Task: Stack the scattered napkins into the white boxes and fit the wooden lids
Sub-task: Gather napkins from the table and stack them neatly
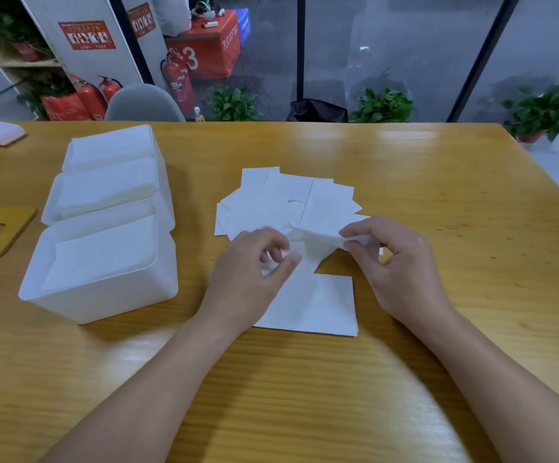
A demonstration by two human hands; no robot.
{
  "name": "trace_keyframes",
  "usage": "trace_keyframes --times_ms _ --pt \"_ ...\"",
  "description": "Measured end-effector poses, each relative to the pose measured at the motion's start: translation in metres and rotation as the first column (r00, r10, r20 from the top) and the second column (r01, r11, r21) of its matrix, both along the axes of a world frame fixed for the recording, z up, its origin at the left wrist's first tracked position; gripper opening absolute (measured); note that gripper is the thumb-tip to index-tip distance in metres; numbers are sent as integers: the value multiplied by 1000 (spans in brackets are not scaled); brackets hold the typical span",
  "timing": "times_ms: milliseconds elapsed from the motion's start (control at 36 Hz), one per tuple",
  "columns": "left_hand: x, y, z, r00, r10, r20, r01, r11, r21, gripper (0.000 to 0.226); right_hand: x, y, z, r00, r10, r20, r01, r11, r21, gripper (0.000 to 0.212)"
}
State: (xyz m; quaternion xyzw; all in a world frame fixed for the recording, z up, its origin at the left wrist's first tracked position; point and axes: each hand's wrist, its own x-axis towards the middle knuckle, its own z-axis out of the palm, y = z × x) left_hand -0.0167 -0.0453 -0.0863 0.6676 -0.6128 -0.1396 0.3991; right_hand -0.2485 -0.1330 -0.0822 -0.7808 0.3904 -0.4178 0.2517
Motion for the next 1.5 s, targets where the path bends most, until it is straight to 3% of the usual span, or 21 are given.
trace_keyframes --times_ms 83,139,278,417,500,667,833,1056,1250,1389,1500 --pt "2 0 8 995 54 -79 -56 998 -27 54 2 6 4 997 58 57 -59 998 22 21" --pt "4 0 11 998 -18 -61 15 999 -41 63 3 11 4 990 100 98 -108 991 76 23" --pt "11 0 13 963 -109 -247 96 993 -65 7 2 17 5 972 117 206 -162 962 218 17" --pt "19 0 20 901 -165 -401 148 986 -72 6 1 18 13 940 96 327 -219 904 366 14" --pt "23 2 22 877 -140 -460 152 988 -12 9 -1 17 12 971 95 218 -183 885 429 14" --pt "32 5 16 935 -105 -338 169 971 166 12 -5 17 7 989 146 30 -142 862 486 13" --pt "33 8 11 989 -142 -39 147 948 284 10 -8 13 -1 972 165 -165 -88 916 392 15" --pt "33 7 10 990 -136 30 125 964 235 11 -8 14 2 930 167 -328 -86 965 248 14" --pt "30 10 10 973 -214 85 186 948 258 24 -6 15 0 899 252 -357 -165 952 256 17" --pt "26 7 9 979 -204 30 191 951 244 29 -8 14 2 861 367 -353 -252 909 332 14" --pt "29 4 3 980 -192 49 176 958 224 15 -9 14 2 857 398 -329 -277 892 357 14"
